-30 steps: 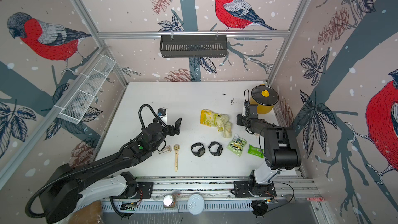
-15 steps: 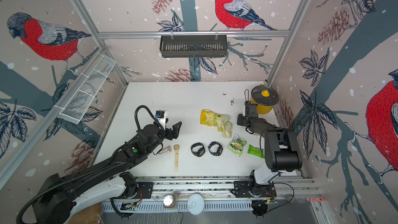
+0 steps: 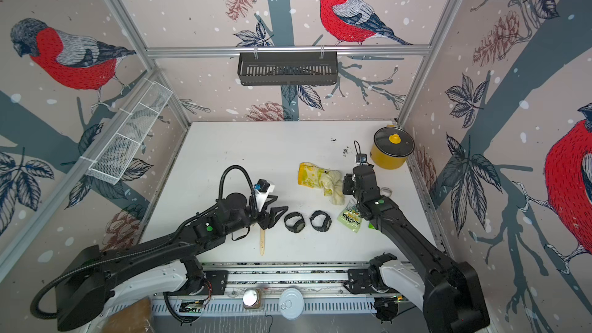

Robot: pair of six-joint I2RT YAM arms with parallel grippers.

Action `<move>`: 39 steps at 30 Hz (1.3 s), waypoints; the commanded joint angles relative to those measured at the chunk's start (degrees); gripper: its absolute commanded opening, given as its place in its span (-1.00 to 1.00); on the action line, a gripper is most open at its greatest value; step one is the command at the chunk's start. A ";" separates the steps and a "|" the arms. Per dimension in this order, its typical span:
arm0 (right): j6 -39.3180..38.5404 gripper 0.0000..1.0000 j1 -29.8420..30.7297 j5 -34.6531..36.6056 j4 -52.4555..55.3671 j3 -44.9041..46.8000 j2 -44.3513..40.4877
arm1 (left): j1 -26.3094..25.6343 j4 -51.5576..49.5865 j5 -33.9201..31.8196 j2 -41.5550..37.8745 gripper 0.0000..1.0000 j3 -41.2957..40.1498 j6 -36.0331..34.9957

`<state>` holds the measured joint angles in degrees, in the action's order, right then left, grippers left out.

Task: Wipe the watch dial
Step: Pick up the watch at the center of the board.

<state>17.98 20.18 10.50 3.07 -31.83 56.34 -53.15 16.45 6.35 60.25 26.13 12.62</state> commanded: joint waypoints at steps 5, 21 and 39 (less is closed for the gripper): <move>-3.43 0.99 1.58 -3.99 -2.80 6.15 -14.11 | -2.57 4.95 11.01 6.94 0.67 -3.88 -23.97; -5.15 0.99 -1.84 -8.39 -4.77 9.74 -25.40 | -2.58 -9.67 6.09 21.03 0.51 8.21 -46.45; -4.51 0.99 -1.90 -8.61 -3.60 8.97 -24.88 | -2.67 -22.03 6.87 27.57 0.23 15.33 -50.90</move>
<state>13.30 18.35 1.89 0.01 -22.70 31.48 -55.77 -5.45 10.22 89.08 41.28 -36.38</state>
